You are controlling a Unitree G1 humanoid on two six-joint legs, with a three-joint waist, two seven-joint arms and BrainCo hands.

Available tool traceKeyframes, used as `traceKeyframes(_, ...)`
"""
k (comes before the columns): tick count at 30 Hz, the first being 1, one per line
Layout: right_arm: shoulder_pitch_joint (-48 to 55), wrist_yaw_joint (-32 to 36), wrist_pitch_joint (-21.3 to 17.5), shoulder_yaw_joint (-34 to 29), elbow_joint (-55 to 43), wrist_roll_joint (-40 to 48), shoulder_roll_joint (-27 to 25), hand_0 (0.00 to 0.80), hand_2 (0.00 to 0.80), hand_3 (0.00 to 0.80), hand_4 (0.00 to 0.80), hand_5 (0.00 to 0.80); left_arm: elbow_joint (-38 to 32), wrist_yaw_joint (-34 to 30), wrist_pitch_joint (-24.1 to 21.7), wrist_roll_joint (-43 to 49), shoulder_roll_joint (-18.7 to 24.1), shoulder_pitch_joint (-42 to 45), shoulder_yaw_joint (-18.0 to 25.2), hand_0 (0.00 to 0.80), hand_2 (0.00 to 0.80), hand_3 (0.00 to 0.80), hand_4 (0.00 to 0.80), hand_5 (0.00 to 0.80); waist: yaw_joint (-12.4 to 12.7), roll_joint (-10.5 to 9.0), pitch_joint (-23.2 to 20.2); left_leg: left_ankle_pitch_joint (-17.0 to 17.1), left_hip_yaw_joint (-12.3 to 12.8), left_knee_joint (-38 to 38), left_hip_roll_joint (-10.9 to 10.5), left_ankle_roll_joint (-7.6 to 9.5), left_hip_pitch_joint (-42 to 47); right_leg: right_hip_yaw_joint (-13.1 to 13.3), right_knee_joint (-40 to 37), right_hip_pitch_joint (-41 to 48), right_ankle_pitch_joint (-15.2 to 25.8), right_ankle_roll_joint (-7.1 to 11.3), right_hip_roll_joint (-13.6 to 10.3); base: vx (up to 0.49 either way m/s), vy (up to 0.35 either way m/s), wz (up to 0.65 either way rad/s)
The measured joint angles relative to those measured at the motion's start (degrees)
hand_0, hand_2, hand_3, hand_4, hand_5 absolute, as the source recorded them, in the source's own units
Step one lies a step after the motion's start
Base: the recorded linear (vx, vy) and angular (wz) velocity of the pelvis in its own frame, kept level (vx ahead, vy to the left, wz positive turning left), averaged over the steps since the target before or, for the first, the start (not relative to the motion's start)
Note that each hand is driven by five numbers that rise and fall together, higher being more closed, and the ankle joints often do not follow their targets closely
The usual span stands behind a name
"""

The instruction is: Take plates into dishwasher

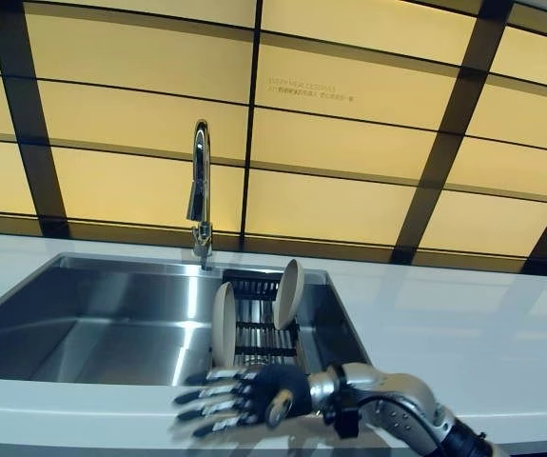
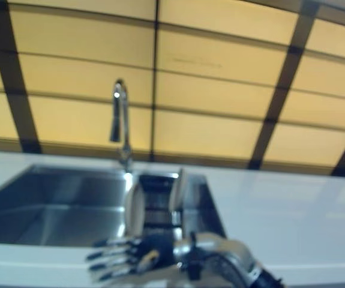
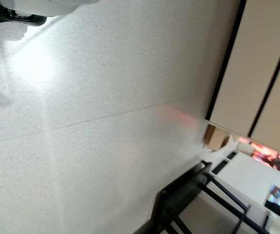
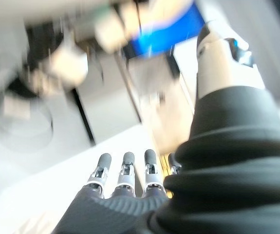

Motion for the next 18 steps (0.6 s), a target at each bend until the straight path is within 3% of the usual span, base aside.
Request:
traceKeyframes(2, -0.21, -0.94, -2.88, -5.0, 4.86, -2.4, -3.69, 0.0, 0.0, 0.0, 0.0, 0.0, 0.0, 0.0, 0.1, 0.01, 0.09, 0.19, 0.35, 0.0, 0.0, 0.0, 0.0, 0.0, -0.04, 0.02, -0.02, 0.0, 0.01, 0.0, 0.06, 0.0, 0.04, 0.02, -0.02, 0.05, 0.0, 0.0, 0.09, 0.0, 0.0, 0.0)
traceKeyframes(5, -0.77, -1.6, -4.35, -6.93, 7.99, -4.33, -6.59, 0.0, 0.0, 0.0, 0.0, 0.0, -0.05, -0.01, 0.29, 0.01, 0.09, 0.49, 0.4, 0.0, 0.0, 0.0, 0.0, 0.0, -0.23, 0.11, -0.01, -0.01, 0.05, -0.01, 0.22, -0.05, 0.04, 0.02, -0.04, 0.03, 0.0, 0.0, 0.27, 0.017, -0.009, 0.0)
traceKeyframes(9, -1.27, -3.66, -9.54, -10.15, 14.58, -10.25, -11.09, 0.0, 0.0, 0.0, 0.0, 0.0, -0.34, -0.04, 0.3, 0.04, 0.12, 0.92, 0.54, 0.0, 0.0, 0.0, 0.0, 0.0, -0.79, 0.09, -0.02, -0.01, 0.15, -0.03, 0.38, -0.1, 0.08, -0.02, -0.08, 0.11, 0.0, 0.0, 0.3, 0.019, -0.012, 0.0)
traceKeyframes(18, -1.84, -12.15, -19.78, -14.0, 19.9, -20.68, -15.02, 0.0, 0.0, 0.0, 0.0, 0.0, -0.84, -0.03, 0.51, 0.11, 0.13, 1.53, 1.78, 0.0, 0.0, 0.0, 0.0, 0.0, -1.52, -0.08, 0.68, -0.04, 0.6, -0.07, 0.61, -0.09, 0.15, 0.15, -0.29, 0.11, 0.01, 0.02, 0.38, 0.0, 0.0, 0.0)
